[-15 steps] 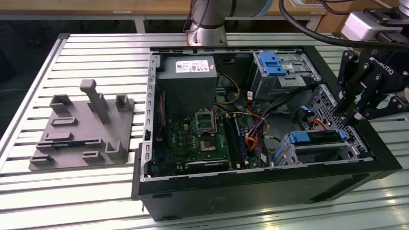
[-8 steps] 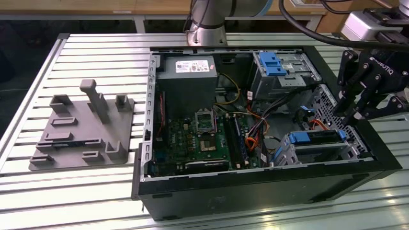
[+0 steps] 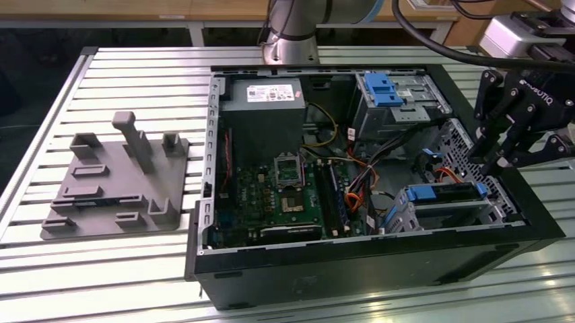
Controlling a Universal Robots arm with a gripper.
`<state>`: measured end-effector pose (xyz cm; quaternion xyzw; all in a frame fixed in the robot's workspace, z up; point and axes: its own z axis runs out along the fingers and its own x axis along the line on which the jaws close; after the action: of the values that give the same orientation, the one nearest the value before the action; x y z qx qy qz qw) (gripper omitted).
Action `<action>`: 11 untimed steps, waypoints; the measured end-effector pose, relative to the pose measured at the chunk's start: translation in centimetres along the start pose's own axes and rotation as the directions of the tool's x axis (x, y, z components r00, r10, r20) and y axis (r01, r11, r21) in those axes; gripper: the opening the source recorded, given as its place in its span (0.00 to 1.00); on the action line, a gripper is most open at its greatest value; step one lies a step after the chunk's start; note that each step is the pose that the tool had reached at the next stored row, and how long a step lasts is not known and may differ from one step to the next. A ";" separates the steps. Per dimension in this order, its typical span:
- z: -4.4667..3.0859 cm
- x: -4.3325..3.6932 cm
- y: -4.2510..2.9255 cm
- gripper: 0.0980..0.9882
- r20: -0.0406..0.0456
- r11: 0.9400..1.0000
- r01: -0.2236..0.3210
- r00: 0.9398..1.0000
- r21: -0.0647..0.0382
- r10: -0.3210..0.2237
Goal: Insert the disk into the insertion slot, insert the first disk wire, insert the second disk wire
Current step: 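Insert the second disk wire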
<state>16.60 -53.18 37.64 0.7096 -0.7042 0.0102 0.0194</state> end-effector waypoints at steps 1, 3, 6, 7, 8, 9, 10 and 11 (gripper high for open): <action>0.00 0.00 0.00 0.29 0.001 1.000 0.000 1.000 0.000 0.000; 0.00 0.00 0.00 0.29 0.002 1.000 0.000 1.000 0.000 0.000; 0.00 0.00 0.00 0.29 0.004 1.000 0.000 1.000 0.000 0.000; 0.00 0.00 0.00 0.29 0.004 1.000 0.000 1.000 0.000 0.000; 0.00 0.00 0.00 0.29 0.005 1.000 0.000 1.000 0.000 0.000; 0.00 -0.01 0.00 0.29 0.005 1.000 0.000 1.000 0.000 0.000; 0.01 -0.13 0.00 0.29 0.005 1.000 0.000 1.000 0.000 0.000; -0.01 -0.39 0.00 0.29 0.003 1.000 0.000 1.000 0.000 0.000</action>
<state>16.59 -52.79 37.63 0.7096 -0.7043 0.0092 0.0183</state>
